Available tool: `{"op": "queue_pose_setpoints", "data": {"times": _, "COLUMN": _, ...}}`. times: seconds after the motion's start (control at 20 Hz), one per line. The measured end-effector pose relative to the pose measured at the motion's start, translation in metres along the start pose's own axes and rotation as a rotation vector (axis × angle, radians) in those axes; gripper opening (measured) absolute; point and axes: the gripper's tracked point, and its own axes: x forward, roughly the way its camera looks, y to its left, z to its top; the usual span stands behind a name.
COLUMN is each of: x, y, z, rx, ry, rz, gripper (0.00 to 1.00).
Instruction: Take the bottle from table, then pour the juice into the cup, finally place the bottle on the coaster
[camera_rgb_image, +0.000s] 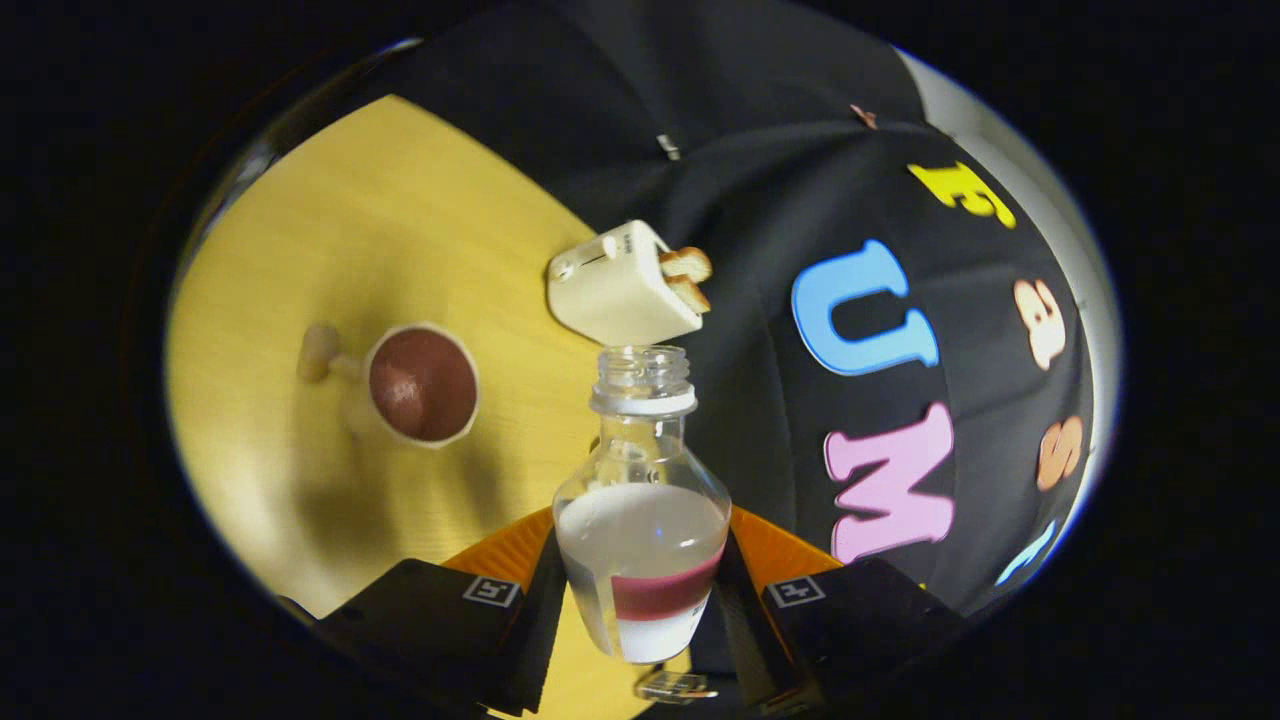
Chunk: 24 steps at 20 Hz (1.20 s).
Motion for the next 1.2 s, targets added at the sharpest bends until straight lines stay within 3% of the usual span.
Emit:
{"op": "queue_pose_setpoints", "data": {"times": 0.3, "x": -0.016, "y": -0.049, "z": -0.011, "rx": 0.404, "ry": -0.071, "rz": -0.041, "gripper": 0.74}}
{"op": "queue_pose_setpoints", "data": {"times": 0.6, "x": -0.013, "y": -0.065, "z": -0.038, "rx": 0.848, "ry": -0.158, "rz": -0.086, "gripper": 0.74}}
{"op": "queue_pose_setpoints", "data": {"times": 0.8, "x": 0.009, "y": -0.051, "z": -0.077, "rx": 0.958, "ry": -0.115, "rz": -0.088, "gripper": 0.74}}
{"op": "queue_pose_setpoints", "data": {"times": 1.2, "x": 0.054, "y": -0.033, "z": -0.098, "rx": 1.09, "ry": -0.204, "rz": -0.092, "gripper": 0.74}}
